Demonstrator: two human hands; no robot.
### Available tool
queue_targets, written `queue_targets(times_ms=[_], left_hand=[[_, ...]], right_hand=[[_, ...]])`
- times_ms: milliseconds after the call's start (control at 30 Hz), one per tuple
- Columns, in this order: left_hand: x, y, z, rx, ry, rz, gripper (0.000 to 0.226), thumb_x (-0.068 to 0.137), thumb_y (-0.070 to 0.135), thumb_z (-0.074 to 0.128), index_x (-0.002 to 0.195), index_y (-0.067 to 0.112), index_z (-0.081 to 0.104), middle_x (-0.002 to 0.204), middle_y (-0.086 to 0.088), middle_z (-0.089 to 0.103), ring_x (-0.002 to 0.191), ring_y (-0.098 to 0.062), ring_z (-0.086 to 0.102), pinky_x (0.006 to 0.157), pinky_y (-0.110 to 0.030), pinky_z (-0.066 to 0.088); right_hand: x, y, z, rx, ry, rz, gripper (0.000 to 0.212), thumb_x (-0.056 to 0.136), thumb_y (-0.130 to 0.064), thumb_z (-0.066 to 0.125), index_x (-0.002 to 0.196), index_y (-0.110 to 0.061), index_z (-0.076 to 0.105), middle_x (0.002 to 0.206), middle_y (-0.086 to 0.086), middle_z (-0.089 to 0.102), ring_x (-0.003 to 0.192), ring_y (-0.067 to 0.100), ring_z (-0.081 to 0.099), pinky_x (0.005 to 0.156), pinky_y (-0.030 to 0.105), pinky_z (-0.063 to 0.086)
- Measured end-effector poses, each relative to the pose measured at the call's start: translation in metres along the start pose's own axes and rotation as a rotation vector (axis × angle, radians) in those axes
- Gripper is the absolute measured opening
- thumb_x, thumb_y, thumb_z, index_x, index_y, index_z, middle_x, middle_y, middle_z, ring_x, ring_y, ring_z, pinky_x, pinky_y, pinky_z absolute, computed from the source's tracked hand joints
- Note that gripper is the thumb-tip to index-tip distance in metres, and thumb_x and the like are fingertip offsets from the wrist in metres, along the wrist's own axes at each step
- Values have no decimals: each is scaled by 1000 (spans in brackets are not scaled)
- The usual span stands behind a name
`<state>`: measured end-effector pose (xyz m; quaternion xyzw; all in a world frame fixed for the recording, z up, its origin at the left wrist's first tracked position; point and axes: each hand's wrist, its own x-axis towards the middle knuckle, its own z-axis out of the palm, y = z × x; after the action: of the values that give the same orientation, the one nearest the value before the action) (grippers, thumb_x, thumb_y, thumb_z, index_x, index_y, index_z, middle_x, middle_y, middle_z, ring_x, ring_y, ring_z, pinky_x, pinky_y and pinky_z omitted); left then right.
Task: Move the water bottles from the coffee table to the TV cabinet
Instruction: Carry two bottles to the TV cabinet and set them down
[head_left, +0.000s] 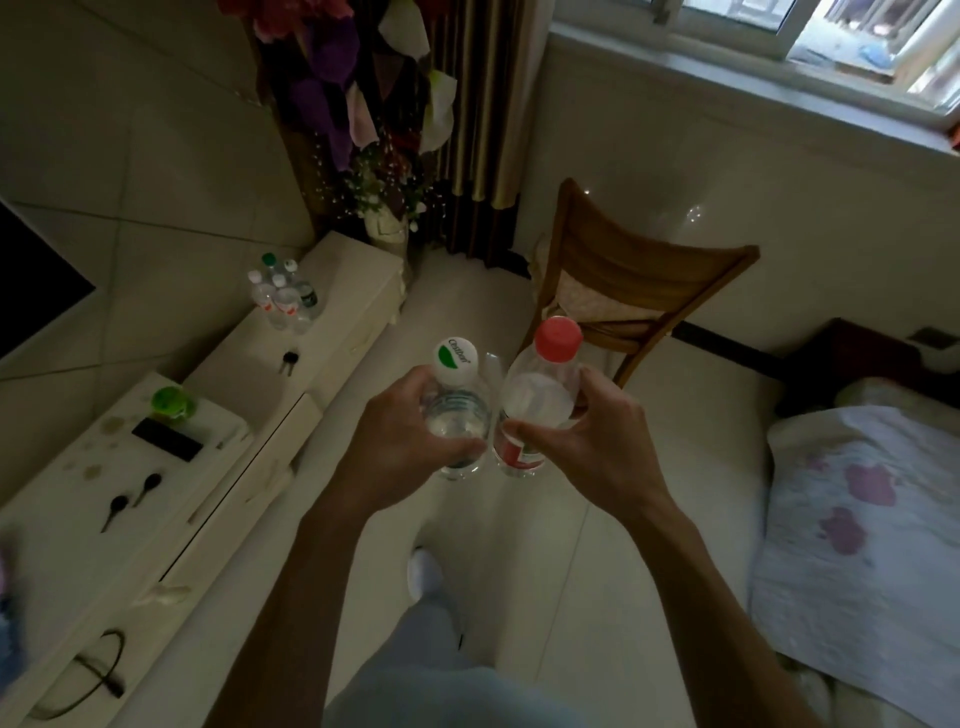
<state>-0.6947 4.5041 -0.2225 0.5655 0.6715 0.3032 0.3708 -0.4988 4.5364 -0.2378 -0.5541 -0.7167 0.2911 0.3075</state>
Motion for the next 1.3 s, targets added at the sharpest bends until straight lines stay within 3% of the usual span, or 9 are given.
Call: queue_targets(times_ms=[100,267,400,567,733,933,1300], left_hand=[[36,0,-16,-20,17,4,64,64,26,85,119,22,52,106,8,61,95,-9,58,69,-9,41],[88,-3,-47,-39,29,14,59,64,24,85,112,28,52,96,17,57,87,-2,58,66,-7,42],[121,-4,-62,-23,50,24,57,63,25,85,110,26,54,98,15,58,85,0,57,68,-10,43],[150,-8,-77,-105,76,-1,58,61,25,86,109,30,55,99,14,63,91,-1,60,76,-16,49],[178,-13,-83,-69,108,-56,59,62,25,85,113,26,56,104,11,64,96,-7,62,82,-24,51],[217,-3,-84,-31,190,-115,56,62,28,86,109,28,56,92,20,59,85,6,56,63,-5,41],[291,27,-76,-58,388,-254,56,63,30,86,110,27,56,91,19,59,83,5,56,66,-9,41]], right_hand=[[45,-3,7,-26,-7,-8,70,67,-44,81,124,-13,56,117,4,66,100,13,63,88,31,55],[113,-14,22,-30,-18,-21,71,67,-46,79,126,-14,55,118,3,66,101,14,64,87,34,56],[153,-21,37,0,-34,-29,70,67,-45,80,125,-15,56,118,2,66,100,13,64,85,32,57],[190,-25,53,24,-67,-33,77,62,-56,72,126,-16,55,118,2,65,101,12,64,85,29,56],[226,-20,63,26,-96,-28,81,59,-65,69,124,-21,55,114,-2,65,96,13,64,81,35,58],[279,-9,66,33,-165,-49,73,61,-58,75,121,-22,55,112,-2,65,94,12,64,81,33,57],[389,-3,50,36,-344,-155,86,54,-66,67,128,-23,52,119,-5,64,100,9,62,87,33,55]])
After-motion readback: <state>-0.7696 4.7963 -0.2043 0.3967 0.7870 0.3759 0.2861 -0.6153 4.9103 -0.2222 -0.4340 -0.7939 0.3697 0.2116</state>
